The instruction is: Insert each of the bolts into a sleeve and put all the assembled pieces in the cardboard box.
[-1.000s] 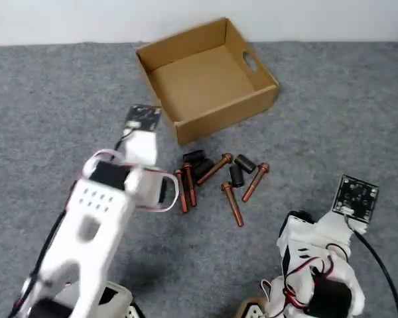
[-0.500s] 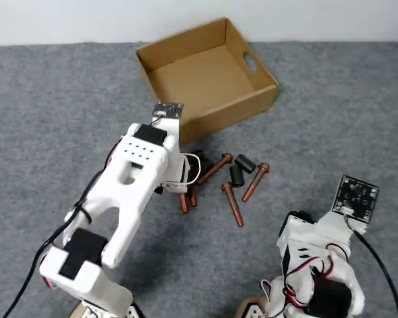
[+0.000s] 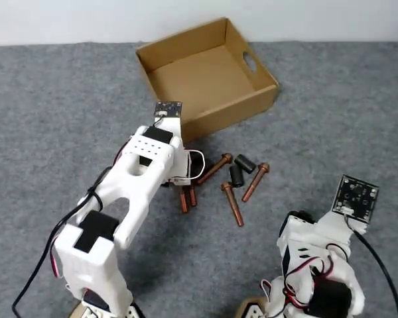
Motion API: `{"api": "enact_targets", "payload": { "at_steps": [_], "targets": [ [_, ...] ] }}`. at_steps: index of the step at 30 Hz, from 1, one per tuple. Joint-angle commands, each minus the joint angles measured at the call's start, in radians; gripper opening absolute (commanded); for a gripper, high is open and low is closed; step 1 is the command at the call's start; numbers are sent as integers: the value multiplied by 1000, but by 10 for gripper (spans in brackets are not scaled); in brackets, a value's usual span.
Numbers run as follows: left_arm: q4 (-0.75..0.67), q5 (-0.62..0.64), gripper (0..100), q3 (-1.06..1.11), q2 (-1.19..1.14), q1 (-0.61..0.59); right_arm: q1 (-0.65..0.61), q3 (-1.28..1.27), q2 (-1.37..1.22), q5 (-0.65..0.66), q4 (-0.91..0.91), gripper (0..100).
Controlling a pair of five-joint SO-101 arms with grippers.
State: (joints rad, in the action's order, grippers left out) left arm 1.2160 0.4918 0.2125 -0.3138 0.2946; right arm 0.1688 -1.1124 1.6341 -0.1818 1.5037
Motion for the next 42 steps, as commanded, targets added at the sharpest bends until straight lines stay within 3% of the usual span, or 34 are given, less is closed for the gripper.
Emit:
{"api": "enact_targets", "payload": {
  "at_steps": [1, 20, 29, 32, 42],
  "targets": [
    [-44, 6, 102, -41, -2, -6, 10, 5, 5, -3, -19, 8],
    [-109, 6, 98, -18, -83, -44, 10, -3, 5, -3, -22, 8],
    [141, 6, 86, -248, -278, -43, 10, -3, 5, -3, -22, 8],
    [204, 3, 2, -315, -315, -40, 7, -3, 5, -3, -22, 8],
    [500, 9, 4, -389, -75, 64, 4, -3, 7, -3, -21, 8]
  ]
}}
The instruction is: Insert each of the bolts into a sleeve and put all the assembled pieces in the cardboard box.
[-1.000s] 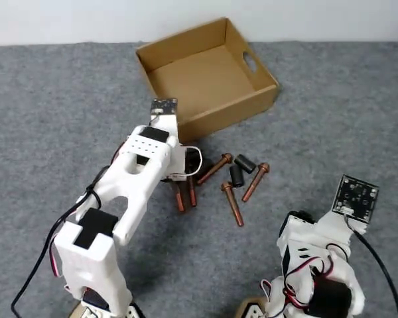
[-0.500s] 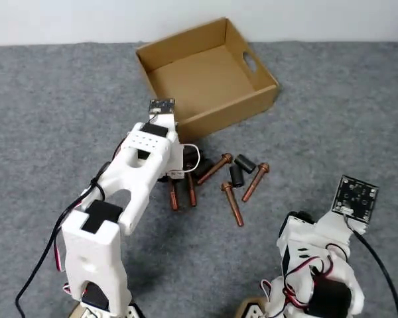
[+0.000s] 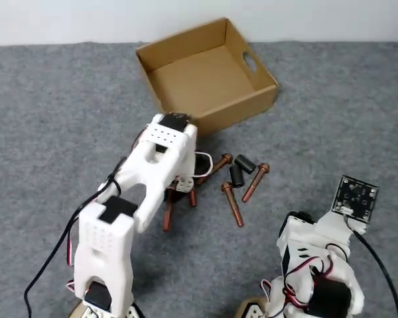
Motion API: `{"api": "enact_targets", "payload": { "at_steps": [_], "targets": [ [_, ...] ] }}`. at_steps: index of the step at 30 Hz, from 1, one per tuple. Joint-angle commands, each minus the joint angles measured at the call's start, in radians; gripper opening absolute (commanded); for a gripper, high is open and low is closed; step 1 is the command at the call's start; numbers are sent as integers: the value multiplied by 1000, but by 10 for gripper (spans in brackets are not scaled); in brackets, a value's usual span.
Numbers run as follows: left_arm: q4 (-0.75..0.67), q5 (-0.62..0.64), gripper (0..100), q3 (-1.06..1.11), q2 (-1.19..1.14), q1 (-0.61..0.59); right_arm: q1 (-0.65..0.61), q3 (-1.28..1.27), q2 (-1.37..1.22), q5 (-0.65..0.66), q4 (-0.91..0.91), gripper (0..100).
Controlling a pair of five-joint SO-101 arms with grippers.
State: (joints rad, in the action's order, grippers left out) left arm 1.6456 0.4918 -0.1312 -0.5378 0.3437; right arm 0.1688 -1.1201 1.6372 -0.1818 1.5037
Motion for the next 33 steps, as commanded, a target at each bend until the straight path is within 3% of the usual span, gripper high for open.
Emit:
{"api": "enact_targets", "payload": {
  "at_steps": [1, 15, 22, 27, 33],
  "targets": [
    [74, 9, 4, -45, 199, 15, 4, 5, 4, -3, -21, 8],
    [41, -29, 4, 104, 873, 14, -7, -2, 174, -5, -19, 8],
    [6, -106, 4, 343, 1224, 25, -260, -3, 174, -11, -16, 9],
    [-138, -104, 4, 561, 1487, 23, -357, -6, 174, -12, -25, 9],
    [-301, -87, 4, 792, 1771, 25, -604, -8, 170, -12, -38, 9]
  ]
}}
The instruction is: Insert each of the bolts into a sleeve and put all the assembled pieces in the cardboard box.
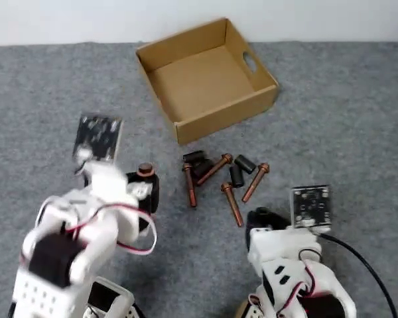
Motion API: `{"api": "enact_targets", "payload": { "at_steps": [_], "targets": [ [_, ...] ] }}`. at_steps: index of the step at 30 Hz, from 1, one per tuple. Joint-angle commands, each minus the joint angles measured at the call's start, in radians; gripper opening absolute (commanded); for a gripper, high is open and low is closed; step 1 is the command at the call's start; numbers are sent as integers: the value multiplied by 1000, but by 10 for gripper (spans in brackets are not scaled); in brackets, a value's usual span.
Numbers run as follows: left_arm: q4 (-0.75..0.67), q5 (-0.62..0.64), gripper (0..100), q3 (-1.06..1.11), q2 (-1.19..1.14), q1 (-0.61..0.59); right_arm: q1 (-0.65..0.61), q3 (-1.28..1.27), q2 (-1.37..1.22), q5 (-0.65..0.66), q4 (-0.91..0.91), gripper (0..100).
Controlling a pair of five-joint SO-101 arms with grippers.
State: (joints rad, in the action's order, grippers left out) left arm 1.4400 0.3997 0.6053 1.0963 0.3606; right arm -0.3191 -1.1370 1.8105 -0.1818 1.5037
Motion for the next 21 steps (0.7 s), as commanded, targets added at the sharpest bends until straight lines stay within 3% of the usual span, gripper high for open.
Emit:
{"api": "enact_targets", "payload": {
  "at_steps": [1, 9, 12, 16, 21],
  "targets": [
    [-123, 21, 4, 81, 184, 9, -153, 3, -5, -11, -51, 9],
    [-471, 72, 4, 354, 552, 9, -348, -34, -7, -3, -160, 9],
    [-562, 72, 4, 443, 678, 61, -417, -32, -7, -3, -162, 9],
    [-565, 77, 4, 478, 721, 221, -455, -32, -7, 57, -228, 9],
    [-557, 143, 4, 483, 703, 296, -499, -32, -7, 75, -295, 9]
  ]
}}
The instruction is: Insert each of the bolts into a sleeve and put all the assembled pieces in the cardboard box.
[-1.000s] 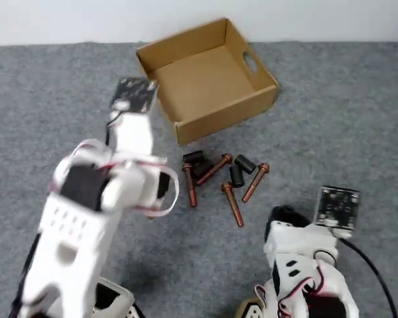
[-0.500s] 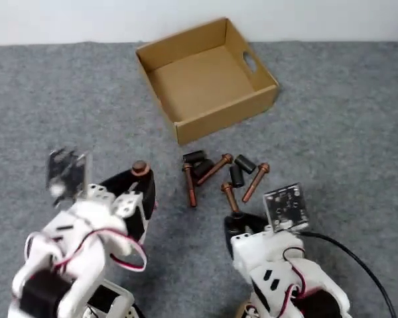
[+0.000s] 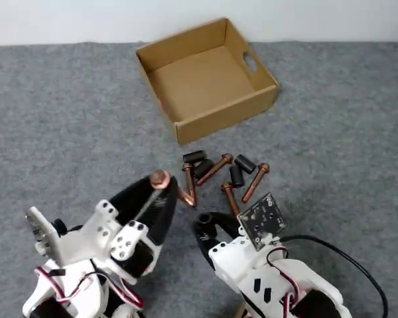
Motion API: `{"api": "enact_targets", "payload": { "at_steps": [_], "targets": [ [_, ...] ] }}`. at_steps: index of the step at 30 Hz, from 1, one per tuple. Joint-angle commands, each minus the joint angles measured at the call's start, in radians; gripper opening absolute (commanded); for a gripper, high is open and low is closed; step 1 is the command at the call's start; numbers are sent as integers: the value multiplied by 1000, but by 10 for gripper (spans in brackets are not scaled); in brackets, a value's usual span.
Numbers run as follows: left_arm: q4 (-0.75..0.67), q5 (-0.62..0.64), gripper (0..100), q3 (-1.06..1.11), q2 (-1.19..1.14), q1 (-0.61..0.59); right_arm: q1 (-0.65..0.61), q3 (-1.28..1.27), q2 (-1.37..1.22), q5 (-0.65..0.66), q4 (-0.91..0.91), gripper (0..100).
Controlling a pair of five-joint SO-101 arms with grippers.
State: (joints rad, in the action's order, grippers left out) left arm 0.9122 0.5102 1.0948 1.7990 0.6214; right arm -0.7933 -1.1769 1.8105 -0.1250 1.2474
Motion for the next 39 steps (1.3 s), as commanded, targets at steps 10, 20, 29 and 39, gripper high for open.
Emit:
{"api": "enact_targets", "payload": {
  "at_steps": [10, 20, 29, 39],
  "targets": [
    [-25, 31, 4, 27, 3, 31, -28, 14, -7, 170, -119, 9],
    [17, 29, 4, 42, 5, 31, -24, 14, -7, 227, -196, 9],
    [114, 28, 4, 39, 5, 35, -22, 14, -7, 229, -196, 9],
    [272, -164, 21, 119, 0, 196, -24, 12, -7, 288, -197, 9]
  ]
}}
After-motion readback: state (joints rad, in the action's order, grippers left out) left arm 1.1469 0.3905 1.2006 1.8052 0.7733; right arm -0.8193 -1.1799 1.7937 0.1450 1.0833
